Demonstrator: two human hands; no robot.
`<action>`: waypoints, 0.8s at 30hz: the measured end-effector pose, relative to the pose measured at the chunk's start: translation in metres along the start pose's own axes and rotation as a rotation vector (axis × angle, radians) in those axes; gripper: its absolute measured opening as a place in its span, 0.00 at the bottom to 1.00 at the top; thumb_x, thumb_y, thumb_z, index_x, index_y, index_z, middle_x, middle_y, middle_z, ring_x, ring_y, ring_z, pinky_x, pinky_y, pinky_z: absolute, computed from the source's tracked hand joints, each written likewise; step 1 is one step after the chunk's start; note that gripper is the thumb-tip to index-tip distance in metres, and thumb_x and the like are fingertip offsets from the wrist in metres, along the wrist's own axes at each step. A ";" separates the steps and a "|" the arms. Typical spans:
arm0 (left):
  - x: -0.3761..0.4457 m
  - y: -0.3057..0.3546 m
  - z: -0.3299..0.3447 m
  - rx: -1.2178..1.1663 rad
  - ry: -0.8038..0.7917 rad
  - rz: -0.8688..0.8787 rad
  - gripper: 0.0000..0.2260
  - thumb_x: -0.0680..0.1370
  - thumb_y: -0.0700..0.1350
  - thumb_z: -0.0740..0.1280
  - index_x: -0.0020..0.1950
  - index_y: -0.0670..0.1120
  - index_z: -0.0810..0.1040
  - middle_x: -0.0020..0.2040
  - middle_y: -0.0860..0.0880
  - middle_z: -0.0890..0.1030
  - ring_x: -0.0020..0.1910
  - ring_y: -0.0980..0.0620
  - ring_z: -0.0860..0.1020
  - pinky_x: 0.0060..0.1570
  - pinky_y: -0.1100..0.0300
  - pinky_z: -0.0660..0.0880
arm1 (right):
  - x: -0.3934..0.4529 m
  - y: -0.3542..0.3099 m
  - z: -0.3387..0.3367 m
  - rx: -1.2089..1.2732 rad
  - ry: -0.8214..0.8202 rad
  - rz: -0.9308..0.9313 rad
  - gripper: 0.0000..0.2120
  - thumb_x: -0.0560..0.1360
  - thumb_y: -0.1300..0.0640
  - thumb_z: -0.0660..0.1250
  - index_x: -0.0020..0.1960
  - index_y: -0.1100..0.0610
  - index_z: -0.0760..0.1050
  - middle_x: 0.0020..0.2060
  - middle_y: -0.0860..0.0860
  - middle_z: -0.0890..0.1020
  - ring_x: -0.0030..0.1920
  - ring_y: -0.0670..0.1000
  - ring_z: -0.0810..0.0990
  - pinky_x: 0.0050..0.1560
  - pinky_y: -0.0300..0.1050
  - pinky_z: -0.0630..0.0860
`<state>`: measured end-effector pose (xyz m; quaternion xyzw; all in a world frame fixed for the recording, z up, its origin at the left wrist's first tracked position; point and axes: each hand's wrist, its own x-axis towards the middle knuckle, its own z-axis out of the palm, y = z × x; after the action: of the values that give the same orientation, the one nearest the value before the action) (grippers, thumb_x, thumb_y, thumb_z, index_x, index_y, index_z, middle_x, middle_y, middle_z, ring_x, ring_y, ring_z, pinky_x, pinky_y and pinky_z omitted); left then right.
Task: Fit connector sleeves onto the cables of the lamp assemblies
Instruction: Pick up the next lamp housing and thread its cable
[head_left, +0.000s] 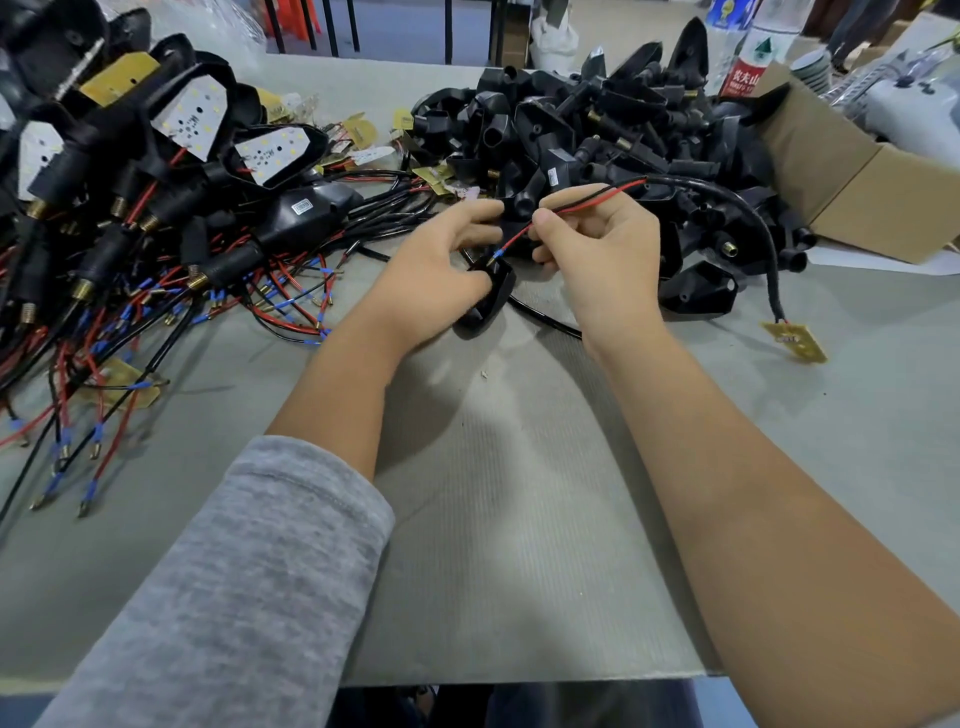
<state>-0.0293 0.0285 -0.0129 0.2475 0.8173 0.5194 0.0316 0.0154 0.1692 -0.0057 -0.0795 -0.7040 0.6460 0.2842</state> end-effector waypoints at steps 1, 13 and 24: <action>0.000 -0.001 0.001 0.049 -0.003 0.016 0.27 0.73 0.30 0.64 0.70 0.49 0.72 0.62 0.53 0.78 0.54 0.63 0.75 0.51 0.74 0.72 | 0.000 0.000 0.000 -0.013 0.003 -0.010 0.03 0.74 0.68 0.69 0.46 0.62 0.79 0.34 0.55 0.81 0.31 0.48 0.78 0.36 0.38 0.76; 0.001 -0.006 0.003 0.539 0.324 -0.121 0.11 0.76 0.46 0.62 0.52 0.48 0.83 0.56 0.45 0.74 0.46 0.46 0.74 0.43 0.59 0.65 | -0.004 -0.005 0.005 0.143 0.006 -0.086 0.02 0.78 0.70 0.62 0.48 0.65 0.73 0.43 0.63 0.83 0.40 0.52 0.85 0.44 0.43 0.82; 0.001 -0.004 0.007 -0.029 0.382 -0.301 0.07 0.73 0.40 0.61 0.45 0.50 0.77 0.35 0.46 0.82 0.26 0.51 0.81 0.37 0.55 0.82 | -0.007 -0.011 0.005 0.489 -0.079 0.028 0.05 0.79 0.70 0.61 0.47 0.63 0.73 0.37 0.59 0.82 0.35 0.52 0.82 0.40 0.42 0.80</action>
<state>-0.0292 0.0338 -0.0195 0.0198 0.8286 0.5578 -0.0427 0.0214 0.1596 0.0024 0.0072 -0.5360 0.8037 0.2583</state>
